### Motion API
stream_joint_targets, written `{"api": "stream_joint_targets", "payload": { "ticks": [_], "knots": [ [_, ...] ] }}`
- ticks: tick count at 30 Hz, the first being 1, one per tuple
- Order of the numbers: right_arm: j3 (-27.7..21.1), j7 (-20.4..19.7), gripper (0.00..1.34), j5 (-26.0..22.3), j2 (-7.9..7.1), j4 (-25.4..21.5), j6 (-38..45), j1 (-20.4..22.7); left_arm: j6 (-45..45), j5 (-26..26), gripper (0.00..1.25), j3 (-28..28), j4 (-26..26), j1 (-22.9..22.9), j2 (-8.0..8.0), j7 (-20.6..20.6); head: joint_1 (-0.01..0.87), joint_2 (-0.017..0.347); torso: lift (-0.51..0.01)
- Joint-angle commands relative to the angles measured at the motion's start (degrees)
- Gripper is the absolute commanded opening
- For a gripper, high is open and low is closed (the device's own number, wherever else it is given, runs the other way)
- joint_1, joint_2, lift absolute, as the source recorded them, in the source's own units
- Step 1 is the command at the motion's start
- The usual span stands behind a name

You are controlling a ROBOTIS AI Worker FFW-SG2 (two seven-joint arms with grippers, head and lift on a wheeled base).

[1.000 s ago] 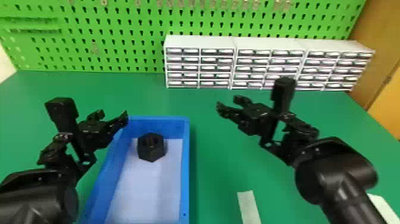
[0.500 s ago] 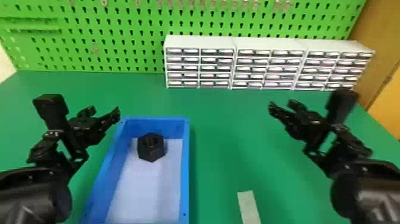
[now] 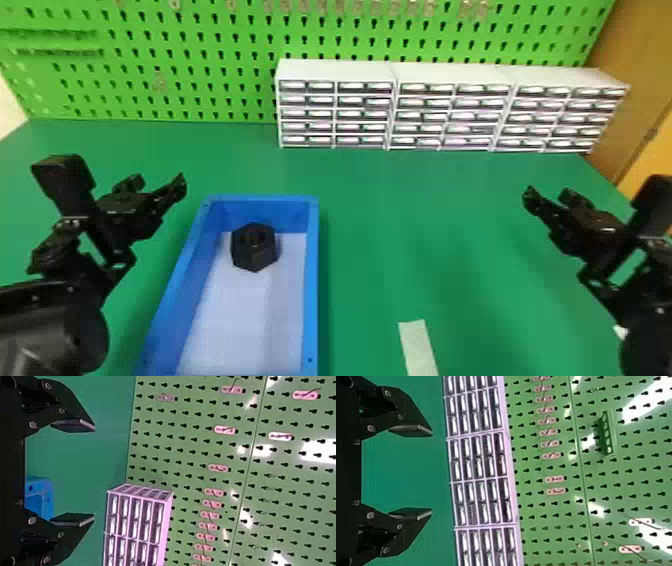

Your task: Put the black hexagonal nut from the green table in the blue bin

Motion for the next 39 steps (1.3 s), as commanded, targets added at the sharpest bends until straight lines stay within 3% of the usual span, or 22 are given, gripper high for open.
{"api": "stream_joint_targets", "payload": {
  "ticks": [1, 4, 8, 22, 31, 39],
  "knots": [
    [-0.15, 1.54, 0.79, -1.84, -2.68, 0.17, 3.07, -0.06, 0.0, 0.25, 0.79, -0.01, -0.16, -0.12, 0.0, -0.01, 0.691, 0.009, -0.097],
    [-0.41, 4.09, 0.79, -1.75, -3.91, 0.43, 5.71, -0.67, 0.0, 0.34, 0.79, -0.36, -0.25, -0.12, 0.0, -0.01, 0.691, 0.009, -0.097],
    [-1.03, 6.99, 0.79, 0.0, -4.18, 0.61, 7.91, -1.46, 0.0, 0.34, 0.79, -0.54, -0.43, -0.12, 0.0, -0.01, 0.691, 0.009, -0.097],
    [-4.37, 8.22, 0.79, 4.84, 0.83, 1.05, 6.59, -2.61, 0.0, 0.43, 0.79, -0.36, -0.51, 0.15, 0.0, 0.25, 0.691, 0.009, -0.097],
    [-1.46, 8.22, 0.79, 2.99, -0.57, 3.77, 5.71, -3.75, 0.0, 0.69, 0.79, -0.72, -0.51, 0.06, 0.0, 0.87, 0.691, 0.009, -0.097],
    [-0.67, 8.22, 0.79, 3.43, -0.75, 4.21, 5.62, -4.28, 0.0, 0.87, 0.79, -1.16, -0.43, 0.06, 0.0, 1.48, 0.691, 0.009, -0.097]
  ]
}}
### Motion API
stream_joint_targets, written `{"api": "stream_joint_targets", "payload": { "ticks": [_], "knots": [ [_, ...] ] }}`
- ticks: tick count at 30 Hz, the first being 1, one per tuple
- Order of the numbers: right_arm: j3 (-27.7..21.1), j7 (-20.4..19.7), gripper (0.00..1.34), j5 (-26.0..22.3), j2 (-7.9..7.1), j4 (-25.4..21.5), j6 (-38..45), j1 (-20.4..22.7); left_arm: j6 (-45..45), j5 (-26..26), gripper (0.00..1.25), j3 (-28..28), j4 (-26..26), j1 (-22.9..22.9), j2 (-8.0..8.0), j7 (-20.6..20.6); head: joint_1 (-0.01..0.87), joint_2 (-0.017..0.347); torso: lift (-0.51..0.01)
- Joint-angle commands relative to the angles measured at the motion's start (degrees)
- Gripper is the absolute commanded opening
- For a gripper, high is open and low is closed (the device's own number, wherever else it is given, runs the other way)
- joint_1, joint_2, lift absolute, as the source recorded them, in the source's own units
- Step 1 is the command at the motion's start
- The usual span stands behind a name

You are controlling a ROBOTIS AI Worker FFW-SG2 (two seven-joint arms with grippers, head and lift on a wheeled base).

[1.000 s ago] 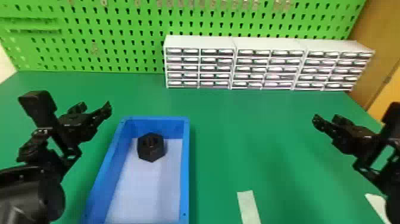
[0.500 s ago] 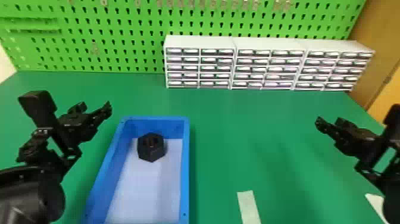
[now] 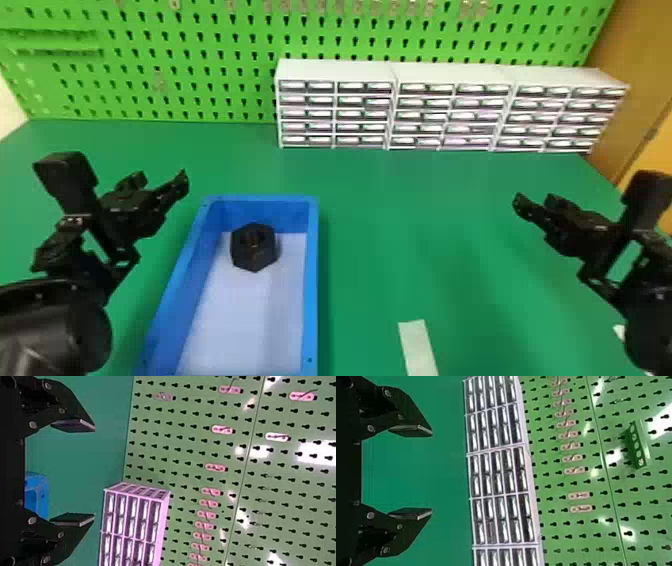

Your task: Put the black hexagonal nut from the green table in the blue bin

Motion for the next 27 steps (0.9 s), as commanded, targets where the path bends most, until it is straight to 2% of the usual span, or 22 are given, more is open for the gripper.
{"api": "stream_joint_targets", "payload": {
  "ticks": [1, 27],
  "knots": [
    [0.05, 0.0, 0.79, 0.22, 0.0, 0.09, -0.07, -0.19, 0.0, 0.18, 0.79, -0.27, 0.17, -0.14, -0.09, 0.23, 0.691, 0.009, -0.097],
    [0.49, 0.0, 0.79, 0.22, -0.27, 0.97, -0.33, -0.55, -0.44, 0.88, 0.79, -0.54, 0.17, -0.14, -0.09, 1.02, 0.691, 0.009, -0.097]
  ]
}}
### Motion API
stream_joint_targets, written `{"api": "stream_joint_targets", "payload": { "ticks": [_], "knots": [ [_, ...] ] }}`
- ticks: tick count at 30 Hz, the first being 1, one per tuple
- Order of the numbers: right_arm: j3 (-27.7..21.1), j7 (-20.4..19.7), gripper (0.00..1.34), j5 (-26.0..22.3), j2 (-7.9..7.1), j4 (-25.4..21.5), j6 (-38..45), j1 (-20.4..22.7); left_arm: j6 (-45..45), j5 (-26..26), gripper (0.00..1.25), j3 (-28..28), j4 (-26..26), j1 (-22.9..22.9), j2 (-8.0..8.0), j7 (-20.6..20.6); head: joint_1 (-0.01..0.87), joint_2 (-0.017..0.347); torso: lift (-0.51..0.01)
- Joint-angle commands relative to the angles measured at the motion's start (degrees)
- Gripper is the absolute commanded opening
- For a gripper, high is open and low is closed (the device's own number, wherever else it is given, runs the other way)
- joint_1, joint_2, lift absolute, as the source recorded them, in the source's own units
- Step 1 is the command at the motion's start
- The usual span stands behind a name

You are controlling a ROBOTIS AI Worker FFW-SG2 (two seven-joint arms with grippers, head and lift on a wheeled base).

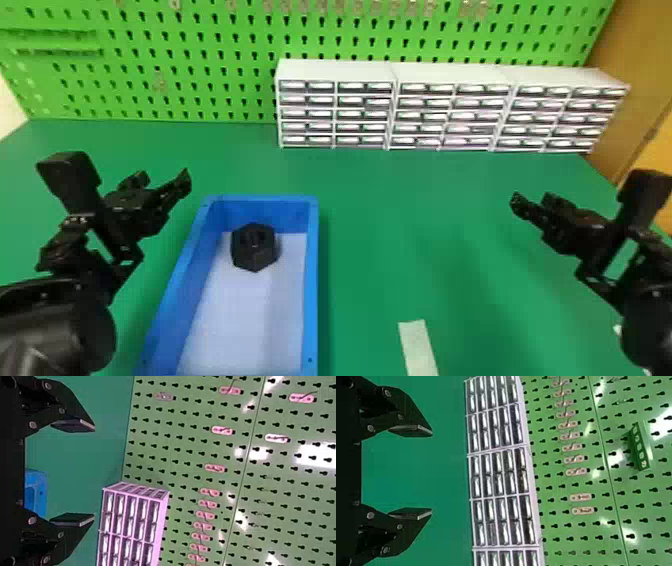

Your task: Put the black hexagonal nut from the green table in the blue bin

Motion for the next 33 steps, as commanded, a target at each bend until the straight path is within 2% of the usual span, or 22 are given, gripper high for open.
{"api": "stream_joint_targets", "payload": {
  "ticks": [1, 33],
  "knots": [
    [-0.04, 0.0, 0.79, 0.0, -0.02, 0.01, -0.11, -0.09, -0.03, -0.04, 0.79, 0.0, -0.04, -0.06, 0.06, 0.0, 0.691, 0.009, -0.097],
    [1.11, 0.0, 0.79, 0.09, -0.55, 0.27, -0.29, -1.23, -0.03, -0.22, 0.79, -0.27, 0.05, -0.23, 0.06, 0.0, 0.691, 0.009, -0.097]
  ]
}}
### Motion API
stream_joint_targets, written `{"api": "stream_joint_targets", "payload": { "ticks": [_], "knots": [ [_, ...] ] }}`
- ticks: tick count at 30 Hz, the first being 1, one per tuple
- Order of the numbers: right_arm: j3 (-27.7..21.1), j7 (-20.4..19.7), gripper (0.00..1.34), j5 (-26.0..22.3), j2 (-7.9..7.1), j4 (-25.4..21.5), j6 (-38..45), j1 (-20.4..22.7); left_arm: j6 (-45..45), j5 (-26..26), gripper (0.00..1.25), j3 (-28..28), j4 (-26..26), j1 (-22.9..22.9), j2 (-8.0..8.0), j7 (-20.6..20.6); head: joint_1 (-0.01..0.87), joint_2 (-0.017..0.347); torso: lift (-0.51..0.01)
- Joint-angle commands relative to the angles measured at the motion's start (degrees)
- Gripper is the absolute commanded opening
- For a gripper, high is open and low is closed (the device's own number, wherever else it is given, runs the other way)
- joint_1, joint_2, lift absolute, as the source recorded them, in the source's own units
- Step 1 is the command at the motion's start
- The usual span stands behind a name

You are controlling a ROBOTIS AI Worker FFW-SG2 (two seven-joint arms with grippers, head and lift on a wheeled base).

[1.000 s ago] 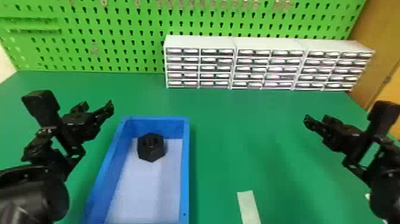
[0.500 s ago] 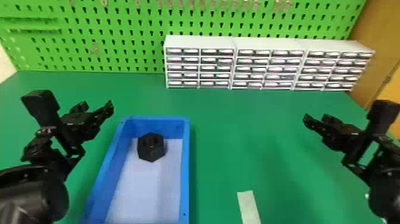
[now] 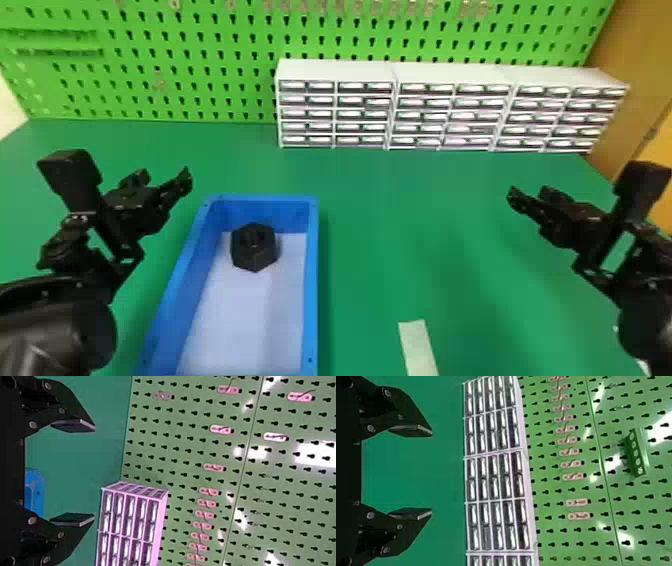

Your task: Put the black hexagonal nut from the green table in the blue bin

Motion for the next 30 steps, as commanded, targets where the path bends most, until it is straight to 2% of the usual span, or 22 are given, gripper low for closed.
{"api": "stream_joint_targets", "payload": {
  "ticks": [1, 30],
  "knots": [
    [0.02, 0.0, 0.79, -0.01, -0.02, 0.07, -0.04, -0.11, 0.0, 0.05, 0.79, -0.02, 0.04, 0.01, 0.02, 0.0, 0.691, 0.009, -0.097],
    [0.46, 0.0, 0.79, -0.18, -0.02, 0.86, -0.74, -0.37, -0.17, -0.03, 0.79, -0.2, -0.05, 0.01, 0.02, 0.18, 0.691, 0.009, -0.097]
  ]
}}
